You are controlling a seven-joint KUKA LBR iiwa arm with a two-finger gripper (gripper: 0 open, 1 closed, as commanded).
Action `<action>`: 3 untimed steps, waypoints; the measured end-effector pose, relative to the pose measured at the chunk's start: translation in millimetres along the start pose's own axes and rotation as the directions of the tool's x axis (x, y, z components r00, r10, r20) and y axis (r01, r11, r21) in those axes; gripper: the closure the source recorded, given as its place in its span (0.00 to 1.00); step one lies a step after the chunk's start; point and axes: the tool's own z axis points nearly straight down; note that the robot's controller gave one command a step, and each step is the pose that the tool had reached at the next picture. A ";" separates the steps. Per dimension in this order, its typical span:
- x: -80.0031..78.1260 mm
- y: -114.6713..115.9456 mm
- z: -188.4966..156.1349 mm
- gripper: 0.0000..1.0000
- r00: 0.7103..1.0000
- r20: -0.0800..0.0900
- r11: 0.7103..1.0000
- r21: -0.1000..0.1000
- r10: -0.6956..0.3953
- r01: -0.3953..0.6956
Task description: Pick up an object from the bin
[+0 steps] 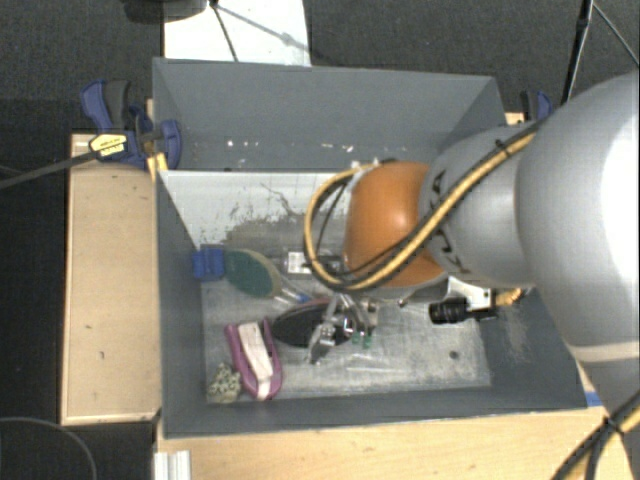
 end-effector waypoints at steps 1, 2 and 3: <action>9.7 -7.1 0.6 0.00 0.981 -0.006 0.981 0.004 0.196 -0.196; 15.1 -9.5 27.3 0.00 0.884 0.001 0.884 -0.003 0.467 -0.467; 22.1 -13.5 26.8 0.00 0.831 0.002 0.831 -0.006 0.556 -0.556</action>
Offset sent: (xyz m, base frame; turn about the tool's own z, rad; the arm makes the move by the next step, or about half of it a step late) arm -0.0112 -0.0041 -0.0007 0.1984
